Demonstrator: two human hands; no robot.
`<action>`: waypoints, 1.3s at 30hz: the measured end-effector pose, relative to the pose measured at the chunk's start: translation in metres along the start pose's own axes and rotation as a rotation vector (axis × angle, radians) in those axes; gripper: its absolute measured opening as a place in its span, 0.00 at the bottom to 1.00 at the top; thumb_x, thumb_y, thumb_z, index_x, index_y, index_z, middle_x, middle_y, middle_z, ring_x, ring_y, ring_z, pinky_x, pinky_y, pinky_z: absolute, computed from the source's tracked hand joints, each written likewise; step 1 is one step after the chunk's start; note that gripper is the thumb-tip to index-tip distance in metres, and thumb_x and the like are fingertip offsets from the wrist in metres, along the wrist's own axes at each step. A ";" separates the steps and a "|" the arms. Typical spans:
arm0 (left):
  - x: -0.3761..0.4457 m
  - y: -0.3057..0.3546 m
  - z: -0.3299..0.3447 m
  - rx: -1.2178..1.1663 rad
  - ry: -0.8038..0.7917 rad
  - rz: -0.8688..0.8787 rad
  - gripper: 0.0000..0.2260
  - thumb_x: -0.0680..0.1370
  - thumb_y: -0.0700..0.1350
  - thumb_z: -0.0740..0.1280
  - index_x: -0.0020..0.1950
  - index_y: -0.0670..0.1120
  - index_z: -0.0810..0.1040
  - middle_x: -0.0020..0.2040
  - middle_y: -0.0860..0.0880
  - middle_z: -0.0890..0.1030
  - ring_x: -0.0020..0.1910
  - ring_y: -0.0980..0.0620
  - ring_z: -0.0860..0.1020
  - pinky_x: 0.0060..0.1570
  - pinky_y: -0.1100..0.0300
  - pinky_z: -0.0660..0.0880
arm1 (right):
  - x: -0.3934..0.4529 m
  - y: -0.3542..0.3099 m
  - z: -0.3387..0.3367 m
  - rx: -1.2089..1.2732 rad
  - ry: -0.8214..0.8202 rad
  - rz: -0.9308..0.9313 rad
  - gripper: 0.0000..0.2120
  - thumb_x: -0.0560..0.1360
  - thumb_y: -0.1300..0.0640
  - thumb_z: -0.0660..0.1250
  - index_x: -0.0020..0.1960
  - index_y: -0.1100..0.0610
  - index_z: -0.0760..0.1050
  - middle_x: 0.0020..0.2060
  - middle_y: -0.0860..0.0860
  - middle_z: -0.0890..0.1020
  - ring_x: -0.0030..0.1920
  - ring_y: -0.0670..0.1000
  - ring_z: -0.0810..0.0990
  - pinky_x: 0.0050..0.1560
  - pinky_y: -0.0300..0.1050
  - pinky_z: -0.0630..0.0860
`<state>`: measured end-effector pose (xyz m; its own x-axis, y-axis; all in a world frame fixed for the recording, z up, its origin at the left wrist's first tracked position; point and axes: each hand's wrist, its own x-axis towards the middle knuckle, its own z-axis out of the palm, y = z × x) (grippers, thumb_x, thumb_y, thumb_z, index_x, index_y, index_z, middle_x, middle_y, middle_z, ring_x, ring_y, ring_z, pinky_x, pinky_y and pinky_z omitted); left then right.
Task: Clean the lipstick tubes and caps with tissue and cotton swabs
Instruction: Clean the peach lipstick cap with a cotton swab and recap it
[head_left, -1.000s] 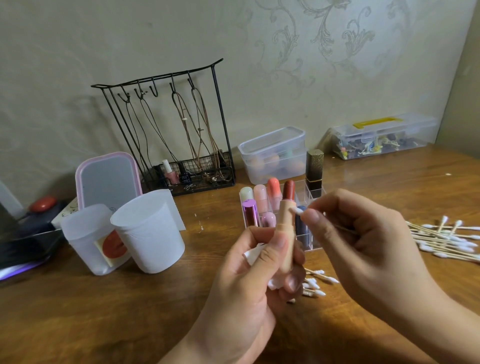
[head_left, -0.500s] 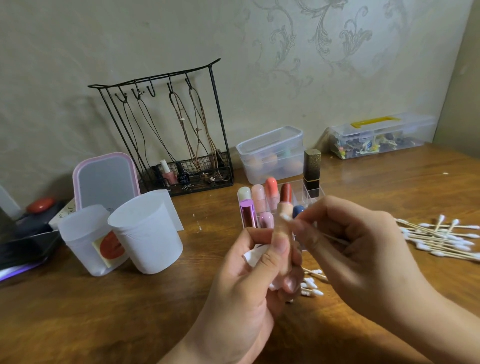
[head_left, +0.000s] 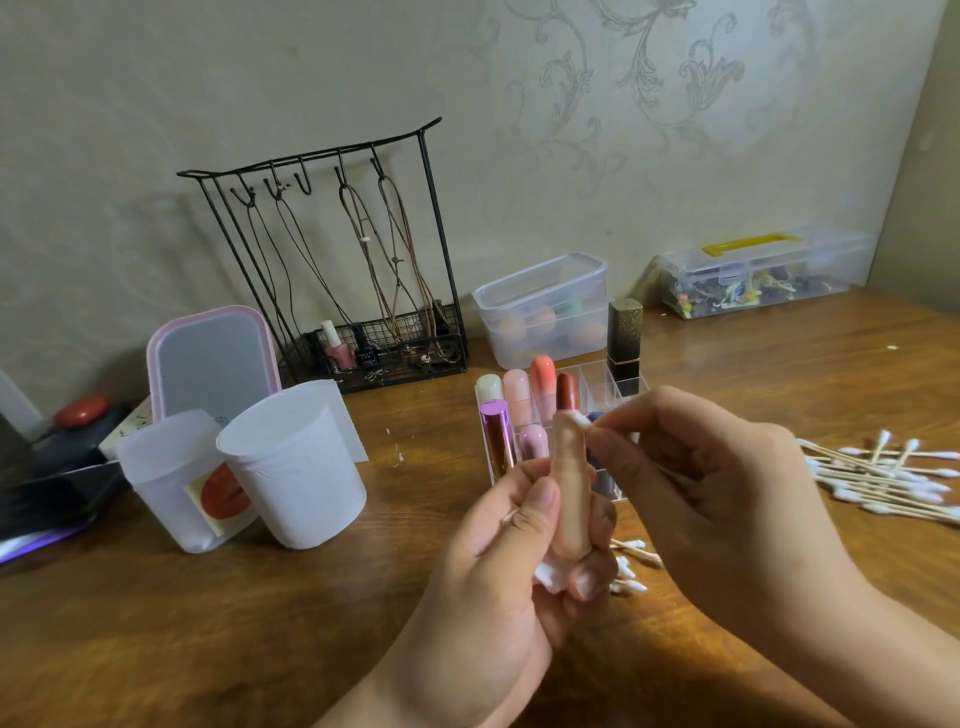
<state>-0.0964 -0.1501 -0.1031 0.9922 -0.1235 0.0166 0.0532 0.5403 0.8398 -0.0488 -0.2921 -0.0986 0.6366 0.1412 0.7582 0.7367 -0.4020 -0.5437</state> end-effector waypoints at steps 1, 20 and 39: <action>0.000 0.000 0.000 -0.004 0.001 -0.008 0.14 0.72 0.44 0.63 0.54 0.37 0.74 0.34 0.42 0.76 0.26 0.50 0.70 0.29 0.61 0.66 | 0.000 0.000 0.000 -0.003 0.005 -0.003 0.08 0.75 0.43 0.65 0.43 0.47 0.76 0.26 0.40 0.77 0.24 0.44 0.72 0.25 0.44 0.70; 0.001 0.000 0.002 0.099 0.075 0.080 0.10 0.70 0.44 0.68 0.47 0.39 0.75 0.35 0.41 0.76 0.27 0.51 0.71 0.26 0.62 0.69 | 0.003 -0.007 -0.008 -0.061 0.011 -0.076 0.06 0.73 0.51 0.70 0.40 0.52 0.81 0.24 0.34 0.65 0.23 0.43 0.66 0.24 0.35 0.63; 0.002 0.002 0.002 0.154 0.105 0.097 0.11 0.72 0.42 0.73 0.48 0.38 0.75 0.35 0.43 0.76 0.28 0.51 0.71 0.27 0.60 0.70 | 0.003 -0.010 -0.010 -0.061 0.010 -0.089 0.05 0.72 0.52 0.71 0.40 0.52 0.82 0.25 0.30 0.64 0.24 0.38 0.70 0.27 0.28 0.61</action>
<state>-0.0947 -0.1511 -0.1001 0.9985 0.0146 0.0521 -0.0535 0.4110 0.9101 -0.0560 -0.2964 -0.0872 0.5669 0.1702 0.8060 0.7747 -0.4427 -0.4514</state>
